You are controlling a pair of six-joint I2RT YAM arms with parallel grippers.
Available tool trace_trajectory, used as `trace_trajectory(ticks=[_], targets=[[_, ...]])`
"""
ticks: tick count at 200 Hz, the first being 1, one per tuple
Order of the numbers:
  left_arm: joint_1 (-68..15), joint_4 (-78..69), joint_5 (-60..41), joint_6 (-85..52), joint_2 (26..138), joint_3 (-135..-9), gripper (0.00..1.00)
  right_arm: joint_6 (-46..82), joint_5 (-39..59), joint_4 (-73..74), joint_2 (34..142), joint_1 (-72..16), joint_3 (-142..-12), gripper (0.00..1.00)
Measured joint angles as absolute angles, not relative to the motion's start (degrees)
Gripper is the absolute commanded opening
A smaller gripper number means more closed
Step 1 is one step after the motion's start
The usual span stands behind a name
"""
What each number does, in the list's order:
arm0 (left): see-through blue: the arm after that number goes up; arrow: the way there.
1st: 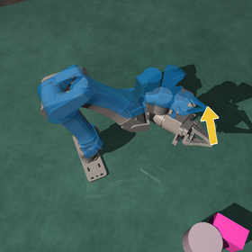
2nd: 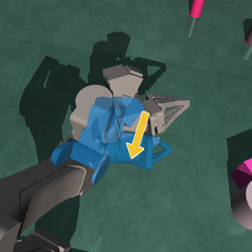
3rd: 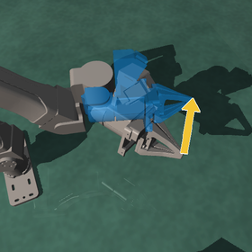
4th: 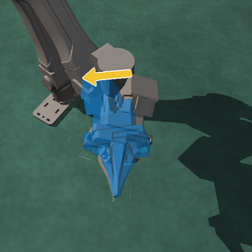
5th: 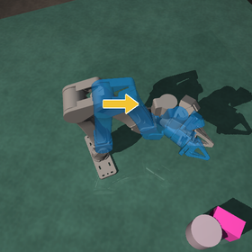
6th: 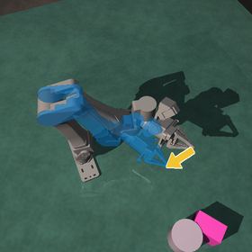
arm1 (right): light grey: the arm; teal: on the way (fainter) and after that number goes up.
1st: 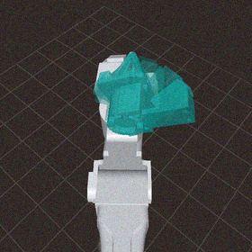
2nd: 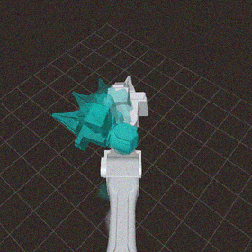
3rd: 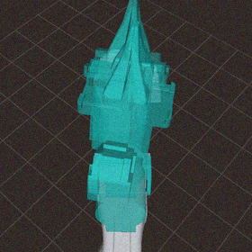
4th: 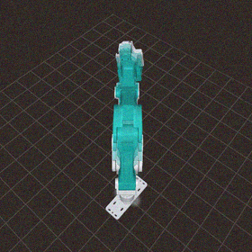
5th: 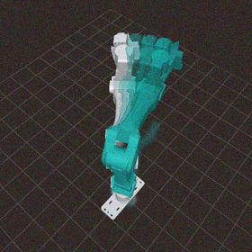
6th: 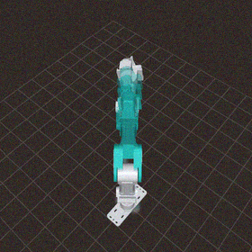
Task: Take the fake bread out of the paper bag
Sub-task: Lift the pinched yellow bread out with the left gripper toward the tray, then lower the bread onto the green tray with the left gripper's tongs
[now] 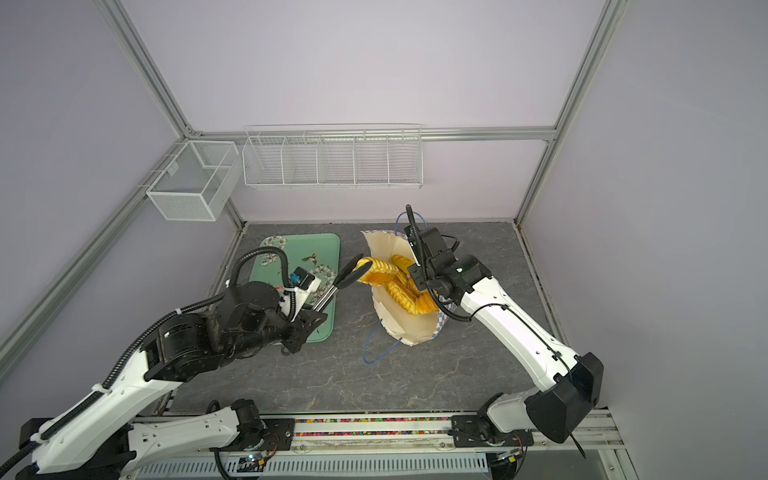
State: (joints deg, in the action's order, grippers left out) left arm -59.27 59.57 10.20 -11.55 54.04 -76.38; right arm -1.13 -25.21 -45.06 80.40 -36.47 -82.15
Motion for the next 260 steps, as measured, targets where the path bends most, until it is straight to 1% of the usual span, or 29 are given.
trace_trajectory(ticks=[54, 77, 100, 118, 157, 179, 218, 260], targets=[[-59.11, 67.07, 18.92, -17.15, 49.25, -81.21, 0.0, -1.54, -26.22, -45.25, 81.25, -36.38, -83.37, 0.07], [-56.62, 71.13, 22.76, -19.14, 48.64, -82.89, 0.0, -1.54, -26.17, -45.15, 81.23, -36.36, -83.35, 0.07], [-50.13, 73.65, 24.1, -19.46, 49.69, -83.26, 0.0, -1.54, -26.06, -44.66, 80.75, -36.36, -82.98, 0.07], [-42.92, 73.8, 22.96, -18.55, 52.07, -82.76, 0.0, -1.54, -26.06, -44.49, 79.88, -36.36, -82.56, 0.07], [-24.56, 67.26, 12.8, -14.46, 58.81, -75.53, 0.0, -1.61, -25.69, -44.82, 77.23, -36.36, -81.87, 0.07], [-17.58, 63.02, 7.94, -12.4, 64.62, -72.71, 0.0, -1.76, -25.23, -44.14, 74.06, -36.36, -79.57, 0.07], [-12.36, 56.9, 6.83, -9.19, 71.85, -71.68, 0.0, -1.91, -24.95, -41.5, 68.1, -36.36, -74.17, 0.07], [-11.64, 55.53, 16.03, -5.21, 78.24, -73.97, 0.0, -2.59, -25.04, -39.13, 67.99, -36.36, -73.14, 0.07]])
